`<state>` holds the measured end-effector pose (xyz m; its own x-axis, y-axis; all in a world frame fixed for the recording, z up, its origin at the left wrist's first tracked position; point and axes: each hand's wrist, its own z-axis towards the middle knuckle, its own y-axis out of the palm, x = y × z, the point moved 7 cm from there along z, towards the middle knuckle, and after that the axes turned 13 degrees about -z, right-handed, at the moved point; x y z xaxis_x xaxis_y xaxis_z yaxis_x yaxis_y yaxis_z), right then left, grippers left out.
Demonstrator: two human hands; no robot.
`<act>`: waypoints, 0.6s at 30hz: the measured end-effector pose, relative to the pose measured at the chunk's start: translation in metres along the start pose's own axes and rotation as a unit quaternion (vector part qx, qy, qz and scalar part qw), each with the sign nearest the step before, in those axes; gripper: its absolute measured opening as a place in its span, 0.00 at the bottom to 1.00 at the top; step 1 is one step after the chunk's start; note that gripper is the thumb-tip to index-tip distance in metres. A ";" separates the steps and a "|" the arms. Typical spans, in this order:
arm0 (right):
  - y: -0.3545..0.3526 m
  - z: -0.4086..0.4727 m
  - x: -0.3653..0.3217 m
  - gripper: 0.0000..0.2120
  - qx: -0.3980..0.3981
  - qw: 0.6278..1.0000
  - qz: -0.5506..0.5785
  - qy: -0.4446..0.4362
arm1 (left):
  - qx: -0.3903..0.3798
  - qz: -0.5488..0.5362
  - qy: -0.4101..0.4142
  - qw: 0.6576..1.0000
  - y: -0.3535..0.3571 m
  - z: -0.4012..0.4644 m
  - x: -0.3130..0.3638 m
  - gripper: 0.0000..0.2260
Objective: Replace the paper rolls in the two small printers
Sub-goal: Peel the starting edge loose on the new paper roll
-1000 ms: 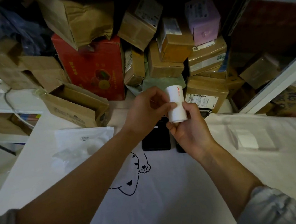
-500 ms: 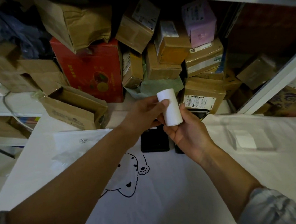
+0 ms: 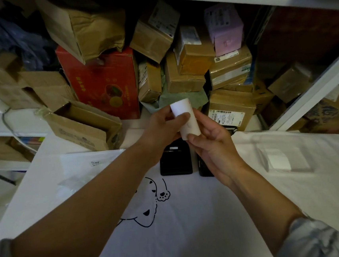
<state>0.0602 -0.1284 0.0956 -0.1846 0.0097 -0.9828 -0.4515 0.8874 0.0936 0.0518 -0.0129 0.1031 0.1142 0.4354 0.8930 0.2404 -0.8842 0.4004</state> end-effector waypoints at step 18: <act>-0.010 -0.002 0.002 0.25 0.044 0.996 0.069 0.040 | -0.095 0.062 0.021 0.993 0.012 -0.009 0.004 0.24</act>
<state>0.0628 -0.1376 0.0930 -0.3106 0.1014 -0.9451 -0.3391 0.9170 0.2098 0.0462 -0.0233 0.1137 0.0896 0.3162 0.9445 0.0410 -0.9486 0.3137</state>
